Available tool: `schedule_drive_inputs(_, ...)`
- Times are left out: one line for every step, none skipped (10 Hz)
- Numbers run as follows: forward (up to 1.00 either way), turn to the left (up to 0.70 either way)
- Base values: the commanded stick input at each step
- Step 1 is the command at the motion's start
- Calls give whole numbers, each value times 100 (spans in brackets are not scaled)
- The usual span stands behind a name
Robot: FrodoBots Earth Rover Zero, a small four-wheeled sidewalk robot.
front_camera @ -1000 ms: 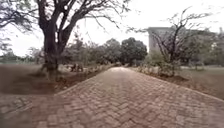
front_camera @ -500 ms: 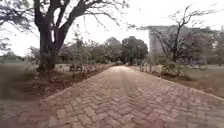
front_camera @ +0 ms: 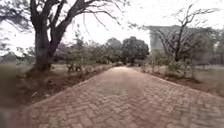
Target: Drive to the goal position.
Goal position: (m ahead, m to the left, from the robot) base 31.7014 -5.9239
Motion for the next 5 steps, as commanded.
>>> schedule_drive_inputs(70, -35)
schedule_drive_inputs(70, 0)
schedule_drive_inputs(70, 0)
schedule_drive_inputs(70, 0)
schedule_drive_inputs(70, 0)
